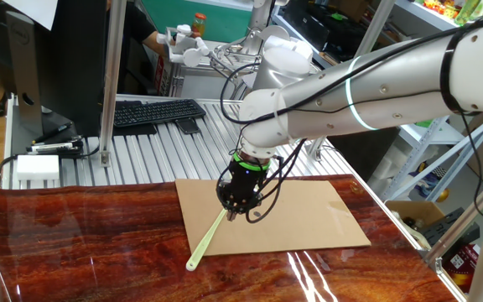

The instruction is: Swat with a flyswatter

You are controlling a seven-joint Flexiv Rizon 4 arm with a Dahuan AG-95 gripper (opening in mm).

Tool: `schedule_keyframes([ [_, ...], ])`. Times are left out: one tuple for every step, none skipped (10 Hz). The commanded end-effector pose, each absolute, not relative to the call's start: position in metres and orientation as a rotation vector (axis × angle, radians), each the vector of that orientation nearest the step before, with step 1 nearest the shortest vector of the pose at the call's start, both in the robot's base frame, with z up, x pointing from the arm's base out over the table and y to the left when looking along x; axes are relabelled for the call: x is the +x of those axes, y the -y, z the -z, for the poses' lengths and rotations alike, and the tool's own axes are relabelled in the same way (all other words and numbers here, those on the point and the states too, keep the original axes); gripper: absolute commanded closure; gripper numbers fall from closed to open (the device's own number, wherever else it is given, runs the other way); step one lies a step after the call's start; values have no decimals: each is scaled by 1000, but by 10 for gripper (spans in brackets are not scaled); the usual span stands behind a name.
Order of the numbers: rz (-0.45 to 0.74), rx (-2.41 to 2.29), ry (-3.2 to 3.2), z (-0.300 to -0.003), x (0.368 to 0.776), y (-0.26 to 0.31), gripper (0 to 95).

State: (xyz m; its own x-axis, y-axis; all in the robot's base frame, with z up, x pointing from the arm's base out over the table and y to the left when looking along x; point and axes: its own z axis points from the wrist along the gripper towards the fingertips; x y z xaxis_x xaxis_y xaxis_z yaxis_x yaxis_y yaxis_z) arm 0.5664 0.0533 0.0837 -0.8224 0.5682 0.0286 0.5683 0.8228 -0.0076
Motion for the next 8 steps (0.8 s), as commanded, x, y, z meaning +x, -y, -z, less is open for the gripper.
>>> schedule_keyframes([
  [3, -924, 2970, -83, 566, -53, 950],
  [2, -921, 2974, -83, 566, -53, 950],
  [1, -922, 2976, -83, 566, -53, 950],
  [2, -922, 2977, -83, 566, -53, 950],
  [2, -924, 2977, -83, 566, -53, 950],
  [1, -926, 2978, -83, 566, -53, 950],
  [4, -931, 2977, -83, 566, -53, 950],
  [1, -931, 2982, -83, 566, -53, 950],
])
